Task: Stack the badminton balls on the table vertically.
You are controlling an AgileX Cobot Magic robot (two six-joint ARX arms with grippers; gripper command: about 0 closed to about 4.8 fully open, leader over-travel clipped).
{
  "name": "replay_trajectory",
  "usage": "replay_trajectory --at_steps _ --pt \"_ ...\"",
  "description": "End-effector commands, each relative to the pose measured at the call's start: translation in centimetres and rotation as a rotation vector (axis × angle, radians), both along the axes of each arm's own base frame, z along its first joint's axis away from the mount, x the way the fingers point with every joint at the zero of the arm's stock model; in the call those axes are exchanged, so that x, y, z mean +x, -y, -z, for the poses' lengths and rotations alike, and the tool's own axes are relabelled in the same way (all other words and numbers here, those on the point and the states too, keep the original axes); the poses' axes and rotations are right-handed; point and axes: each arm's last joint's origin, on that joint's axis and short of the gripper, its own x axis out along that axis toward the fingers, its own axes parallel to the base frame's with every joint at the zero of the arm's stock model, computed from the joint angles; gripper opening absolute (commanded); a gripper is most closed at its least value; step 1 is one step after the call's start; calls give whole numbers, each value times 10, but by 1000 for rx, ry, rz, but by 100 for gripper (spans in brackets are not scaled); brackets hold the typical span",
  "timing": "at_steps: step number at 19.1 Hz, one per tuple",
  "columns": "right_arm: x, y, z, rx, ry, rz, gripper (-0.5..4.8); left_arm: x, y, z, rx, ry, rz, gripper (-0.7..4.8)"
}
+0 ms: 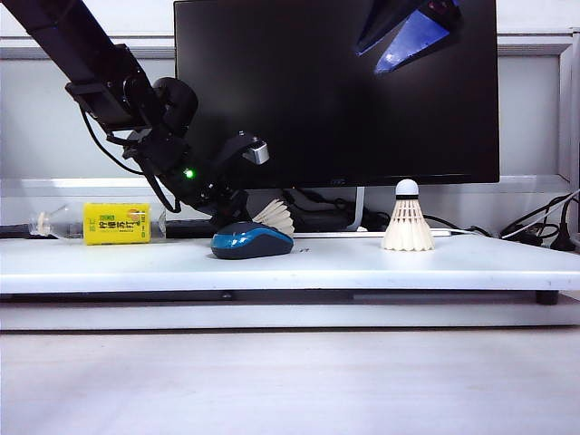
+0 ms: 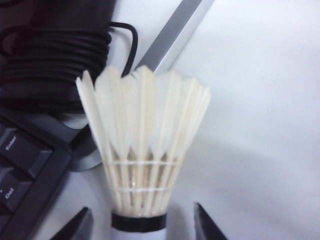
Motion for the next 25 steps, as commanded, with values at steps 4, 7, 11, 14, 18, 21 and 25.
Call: replay_trajectory --at_steps 4,7,11,14,18,21,25 --pt "-2 -1 -1 27 -15 -29 270 1 0 8 7 -23 5 218" --pt "-3 -1 -1 27 -17 -29 270 1 0 9 -4 -36 -6 166" --pt "-3 -1 -1 27 -23 -31 270 0 0 9 -14 -51 -15 142" --pt "-3 -1 -1 27 -23 -31 270 0 1 7 -50 -77 -22 137" --pt "-3 0 -1 26 -22 -31 270 -9 -1 -14 -68 -90 6 138" --pt "-3 0 2 18 -24 -26 270 -25 -5 -48 -88 -108 57 138" --pt "-3 2 12 -84 -28 19 270 -52 -8 -76 -169 -229 194 138"
